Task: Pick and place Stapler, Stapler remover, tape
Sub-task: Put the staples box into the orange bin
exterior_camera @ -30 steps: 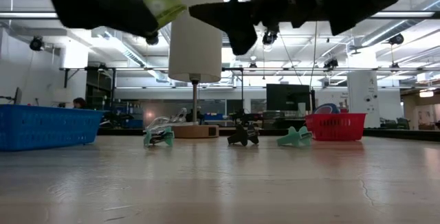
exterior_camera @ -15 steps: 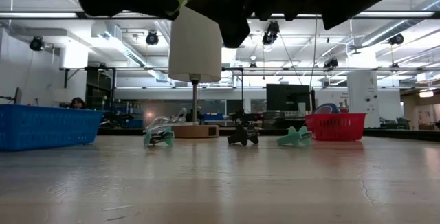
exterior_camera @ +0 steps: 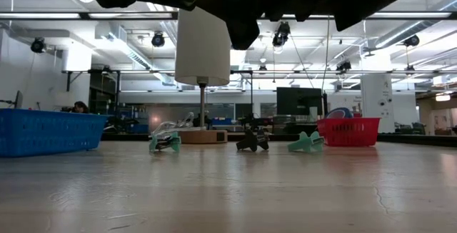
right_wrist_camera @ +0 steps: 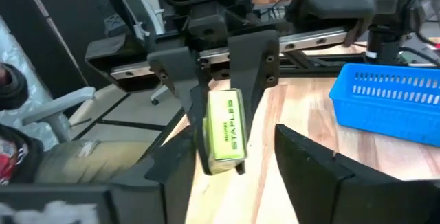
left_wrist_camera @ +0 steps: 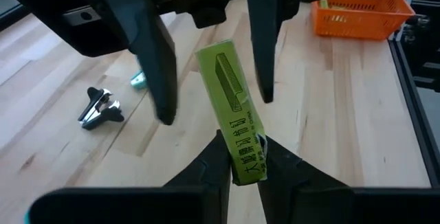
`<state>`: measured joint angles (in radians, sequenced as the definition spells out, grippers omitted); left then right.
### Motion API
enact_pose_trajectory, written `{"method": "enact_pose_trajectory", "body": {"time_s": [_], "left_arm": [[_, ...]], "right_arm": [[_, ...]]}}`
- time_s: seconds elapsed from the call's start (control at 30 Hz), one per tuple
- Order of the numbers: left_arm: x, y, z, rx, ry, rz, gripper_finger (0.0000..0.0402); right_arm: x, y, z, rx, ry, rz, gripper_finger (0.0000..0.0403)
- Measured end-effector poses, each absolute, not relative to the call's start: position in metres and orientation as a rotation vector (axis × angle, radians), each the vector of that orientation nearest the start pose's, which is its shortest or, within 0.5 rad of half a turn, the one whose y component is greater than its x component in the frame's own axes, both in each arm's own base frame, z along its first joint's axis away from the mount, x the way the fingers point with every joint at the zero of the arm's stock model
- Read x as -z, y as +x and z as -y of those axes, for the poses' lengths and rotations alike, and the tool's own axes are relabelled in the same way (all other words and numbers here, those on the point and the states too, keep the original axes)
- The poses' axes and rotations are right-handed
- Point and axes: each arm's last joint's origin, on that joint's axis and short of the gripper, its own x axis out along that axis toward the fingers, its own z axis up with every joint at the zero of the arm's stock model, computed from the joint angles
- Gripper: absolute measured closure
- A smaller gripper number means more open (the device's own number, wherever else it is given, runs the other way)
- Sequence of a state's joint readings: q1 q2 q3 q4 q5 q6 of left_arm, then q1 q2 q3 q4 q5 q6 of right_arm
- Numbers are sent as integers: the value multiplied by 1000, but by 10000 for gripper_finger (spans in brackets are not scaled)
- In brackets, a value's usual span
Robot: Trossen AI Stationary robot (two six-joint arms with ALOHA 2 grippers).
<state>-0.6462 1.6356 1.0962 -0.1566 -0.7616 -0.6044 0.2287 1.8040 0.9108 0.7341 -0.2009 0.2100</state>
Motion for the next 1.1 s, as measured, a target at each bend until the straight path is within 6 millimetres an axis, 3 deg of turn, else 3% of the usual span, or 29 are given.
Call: {"method": "enact_pose_trajectory", "body": {"time_s": [0.47,0.8,1.1], "left_arm": [[-235,289,191,-267,-142,-471,341],[-235,289,191,-262,-124,-474,264],[-234,289,191,-246,-72,-484,244]], "right_arm": [[-192,365,-91,-429,175,-198,364],[-195,360,-90,-410,221,-266,348],[-214,326,-87,-385,308,-582,360]]}}
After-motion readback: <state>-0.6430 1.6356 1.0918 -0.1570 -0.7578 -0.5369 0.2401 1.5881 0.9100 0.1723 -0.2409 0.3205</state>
